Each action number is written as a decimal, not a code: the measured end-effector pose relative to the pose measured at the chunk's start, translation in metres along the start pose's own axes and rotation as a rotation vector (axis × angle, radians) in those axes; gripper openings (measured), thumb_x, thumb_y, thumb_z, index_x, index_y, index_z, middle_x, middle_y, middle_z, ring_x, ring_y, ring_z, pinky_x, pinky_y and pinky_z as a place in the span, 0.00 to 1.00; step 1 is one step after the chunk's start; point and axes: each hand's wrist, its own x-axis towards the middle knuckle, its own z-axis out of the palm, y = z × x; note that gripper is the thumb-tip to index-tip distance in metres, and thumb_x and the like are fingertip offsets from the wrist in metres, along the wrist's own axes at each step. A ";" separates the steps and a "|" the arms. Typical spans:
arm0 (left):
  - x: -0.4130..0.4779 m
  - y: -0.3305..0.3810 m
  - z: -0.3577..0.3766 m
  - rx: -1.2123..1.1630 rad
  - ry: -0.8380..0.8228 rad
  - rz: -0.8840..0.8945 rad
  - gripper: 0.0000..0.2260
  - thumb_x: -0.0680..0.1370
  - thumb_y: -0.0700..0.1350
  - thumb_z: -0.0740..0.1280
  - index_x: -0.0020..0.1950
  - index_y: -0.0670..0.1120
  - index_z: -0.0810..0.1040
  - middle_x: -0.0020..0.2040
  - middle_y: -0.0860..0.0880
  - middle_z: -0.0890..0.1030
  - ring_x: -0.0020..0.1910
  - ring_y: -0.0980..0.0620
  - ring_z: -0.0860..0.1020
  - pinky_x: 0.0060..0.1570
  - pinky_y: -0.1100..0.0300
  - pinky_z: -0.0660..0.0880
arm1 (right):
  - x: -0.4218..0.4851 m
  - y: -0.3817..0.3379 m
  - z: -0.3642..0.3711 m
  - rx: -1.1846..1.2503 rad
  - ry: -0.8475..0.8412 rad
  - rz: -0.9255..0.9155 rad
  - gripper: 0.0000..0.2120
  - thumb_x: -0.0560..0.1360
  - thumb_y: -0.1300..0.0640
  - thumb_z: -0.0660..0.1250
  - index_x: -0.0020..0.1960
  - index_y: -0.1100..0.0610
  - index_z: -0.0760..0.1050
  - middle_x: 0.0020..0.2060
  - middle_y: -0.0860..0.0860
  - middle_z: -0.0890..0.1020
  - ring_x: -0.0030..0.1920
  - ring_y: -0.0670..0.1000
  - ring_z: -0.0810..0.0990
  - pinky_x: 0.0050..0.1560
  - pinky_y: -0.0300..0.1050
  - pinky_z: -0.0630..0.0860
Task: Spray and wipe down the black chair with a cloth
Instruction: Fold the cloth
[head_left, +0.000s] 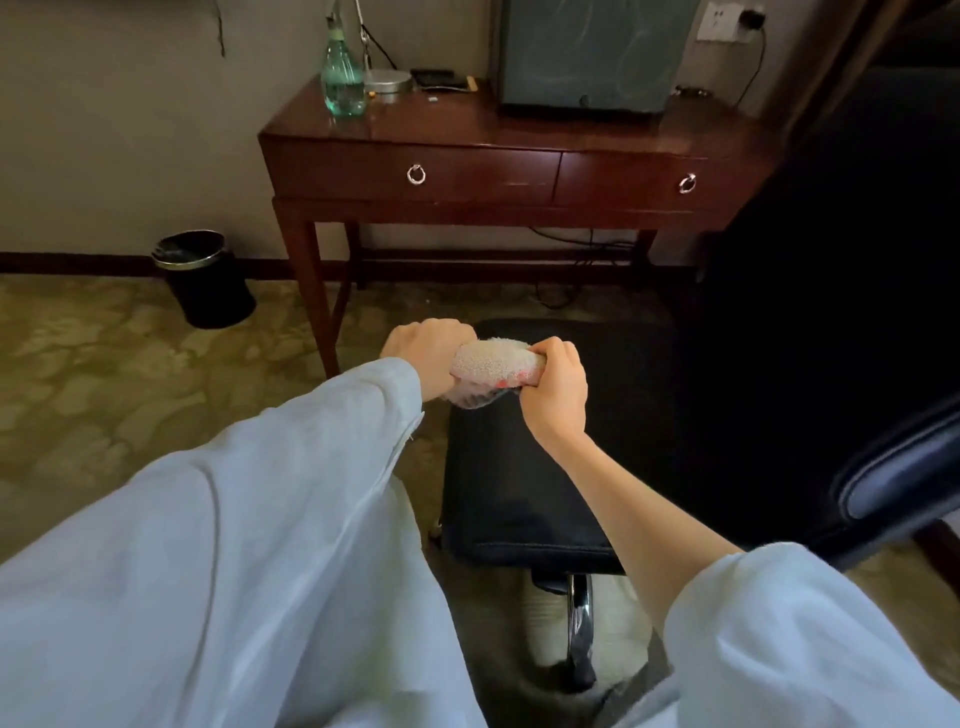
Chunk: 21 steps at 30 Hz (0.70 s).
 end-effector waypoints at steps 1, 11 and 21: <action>0.010 -0.006 0.001 0.000 -0.012 -0.007 0.13 0.77 0.51 0.68 0.60 0.52 0.73 0.54 0.49 0.79 0.51 0.50 0.79 0.48 0.59 0.75 | 0.012 0.000 0.006 -0.002 -0.028 -0.004 0.17 0.71 0.69 0.70 0.57 0.56 0.73 0.54 0.50 0.75 0.55 0.50 0.73 0.54 0.44 0.76; 0.137 -0.066 -0.054 -0.057 -0.112 -0.045 0.14 0.78 0.52 0.67 0.61 0.50 0.73 0.57 0.49 0.78 0.55 0.49 0.78 0.51 0.56 0.73 | 0.154 -0.055 0.026 -0.067 -0.175 -0.014 0.19 0.70 0.70 0.69 0.57 0.55 0.72 0.55 0.50 0.74 0.55 0.51 0.72 0.54 0.48 0.77; 0.206 -0.110 -0.194 -0.131 -0.141 -0.060 0.09 0.77 0.50 0.67 0.56 0.51 0.75 0.53 0.51 0.78 0.51 0.48 0.78 0.43 0.57 0.67 | 0.247 -0.187 -0.025 -0.102 -0.225 -0.004 0.20 0.69 0.71 0.69 0.56 0.54 0.72 0.55 0.50 0.74 0.56 0.51 0.72 0.55 0.48 0.76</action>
